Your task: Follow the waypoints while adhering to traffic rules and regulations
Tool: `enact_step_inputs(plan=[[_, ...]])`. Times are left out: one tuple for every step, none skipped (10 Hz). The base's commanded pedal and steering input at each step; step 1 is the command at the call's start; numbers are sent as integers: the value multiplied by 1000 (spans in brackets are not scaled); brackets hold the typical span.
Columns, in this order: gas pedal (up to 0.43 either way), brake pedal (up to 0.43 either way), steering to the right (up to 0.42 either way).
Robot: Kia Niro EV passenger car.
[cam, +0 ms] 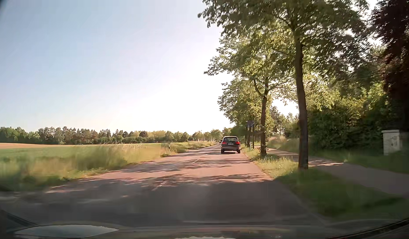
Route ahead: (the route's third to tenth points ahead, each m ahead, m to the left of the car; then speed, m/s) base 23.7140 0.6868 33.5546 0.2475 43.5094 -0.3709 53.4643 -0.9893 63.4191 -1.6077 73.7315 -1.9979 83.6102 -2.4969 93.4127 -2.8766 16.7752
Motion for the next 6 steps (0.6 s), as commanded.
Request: enact_step_inputs(plan=[[169, 12, 12], [157, 12, 12], [157, 12, 12], [157, 12, 11], [157, 6, 11], [157, 12, 10]])
